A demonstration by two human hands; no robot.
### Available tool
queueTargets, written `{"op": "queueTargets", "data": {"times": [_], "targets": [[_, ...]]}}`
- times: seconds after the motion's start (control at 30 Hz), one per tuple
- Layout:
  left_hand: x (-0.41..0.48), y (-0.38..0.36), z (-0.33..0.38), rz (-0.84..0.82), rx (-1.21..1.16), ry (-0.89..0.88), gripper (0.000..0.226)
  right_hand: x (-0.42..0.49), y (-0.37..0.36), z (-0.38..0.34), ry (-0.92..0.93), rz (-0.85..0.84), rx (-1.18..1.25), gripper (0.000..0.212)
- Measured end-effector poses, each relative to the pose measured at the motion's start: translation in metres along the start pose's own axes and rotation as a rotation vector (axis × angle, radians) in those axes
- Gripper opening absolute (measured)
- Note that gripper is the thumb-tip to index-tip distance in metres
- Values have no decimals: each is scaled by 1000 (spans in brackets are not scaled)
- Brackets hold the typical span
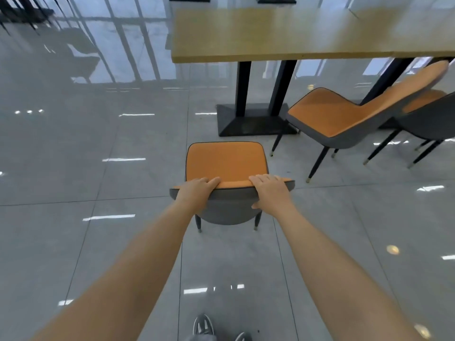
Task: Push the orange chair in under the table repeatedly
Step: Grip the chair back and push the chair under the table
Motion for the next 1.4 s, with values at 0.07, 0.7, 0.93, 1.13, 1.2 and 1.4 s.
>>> {"op": "queueTargets", "data": {"times": [0.07,0.7,0.93,1.13,1.2,1.4], "targets": [[3,3,2,43,-29,2,40,5,0,3,3,33,-10,59],[79,14,-43,163,10,-85,42,85,27,-1,60,416,-171,26],[172,42,-89,196,4,-35,36,187,43,22,69,419,-160,23],[250,64,-120,205,-27,-28,36,271,55,48,82,387,-196,24],[270,70,-131,218,-43,-25,34,294,59,52,88,388,-192,25],[313,84,-168,238,-39,-37,34,350,62,51,102,406,-168,25]]}}
Point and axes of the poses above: each hand's wrist, its own x-axis towards the middle knuckle, its own y-axis out of the back of the hand, z = x × y, the point moved 7 cm from there along x, towards the middle knuckle, and after that the axes turned 5 degrees about z, right-handed, at the moved point
